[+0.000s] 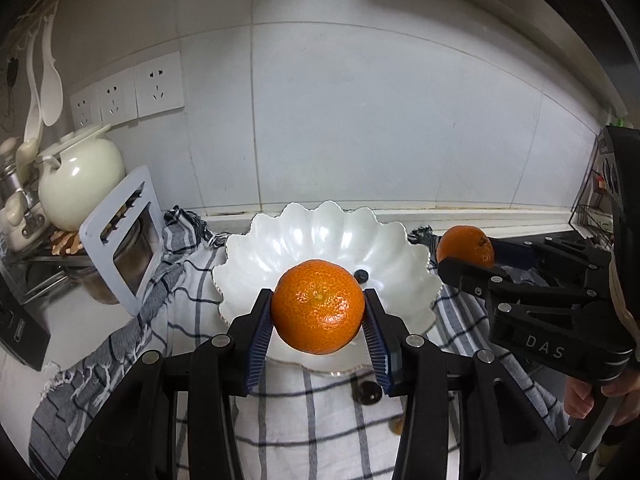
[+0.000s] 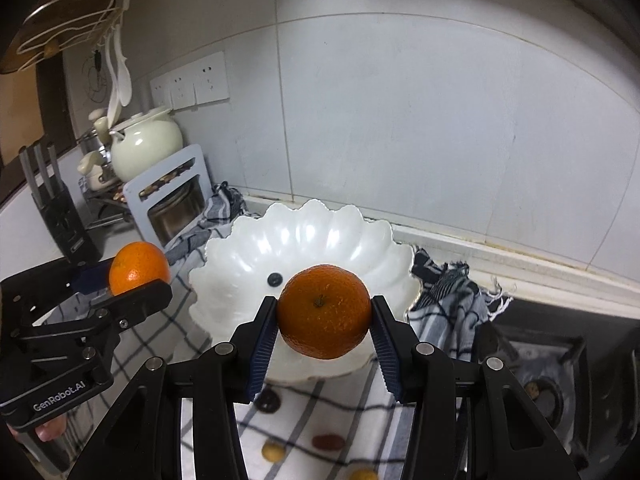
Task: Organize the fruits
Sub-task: 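Lift both oranges and carry them over the white bowl, then open the left tool into the bowl while the right tool releases its orange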
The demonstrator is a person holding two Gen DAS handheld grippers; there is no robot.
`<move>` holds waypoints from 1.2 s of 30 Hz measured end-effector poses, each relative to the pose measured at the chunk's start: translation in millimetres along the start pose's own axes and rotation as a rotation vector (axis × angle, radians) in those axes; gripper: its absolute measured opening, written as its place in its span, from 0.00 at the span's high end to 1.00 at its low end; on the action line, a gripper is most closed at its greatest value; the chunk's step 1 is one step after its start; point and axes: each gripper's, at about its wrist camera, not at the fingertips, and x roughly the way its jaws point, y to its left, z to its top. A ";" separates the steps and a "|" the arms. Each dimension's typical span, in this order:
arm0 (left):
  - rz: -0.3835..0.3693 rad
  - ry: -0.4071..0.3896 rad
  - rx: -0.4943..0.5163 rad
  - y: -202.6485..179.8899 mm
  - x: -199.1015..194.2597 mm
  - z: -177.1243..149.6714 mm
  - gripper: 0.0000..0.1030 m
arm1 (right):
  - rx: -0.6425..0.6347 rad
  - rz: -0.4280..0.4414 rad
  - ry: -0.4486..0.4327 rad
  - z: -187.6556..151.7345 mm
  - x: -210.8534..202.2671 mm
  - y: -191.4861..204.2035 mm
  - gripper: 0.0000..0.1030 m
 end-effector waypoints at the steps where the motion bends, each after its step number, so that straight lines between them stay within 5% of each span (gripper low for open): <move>1: -0.001 0.005 -0.004 0.5 3.0 2.2 0.58 | 0.000 0.002 0.006 1.9 2.9 -1.1 0.54; 16: 0.023 0.124 0.010 17.0 75.2 21.3 0.58 | -0.018 0.007 0.170 17.1 78.3 -12.9 0.54; 36: 0.053 0.311 0.029 27.0 154.4 1.7 0.58 | -0.049 0.024 0.353 1.4 153.8 -13.9 0.54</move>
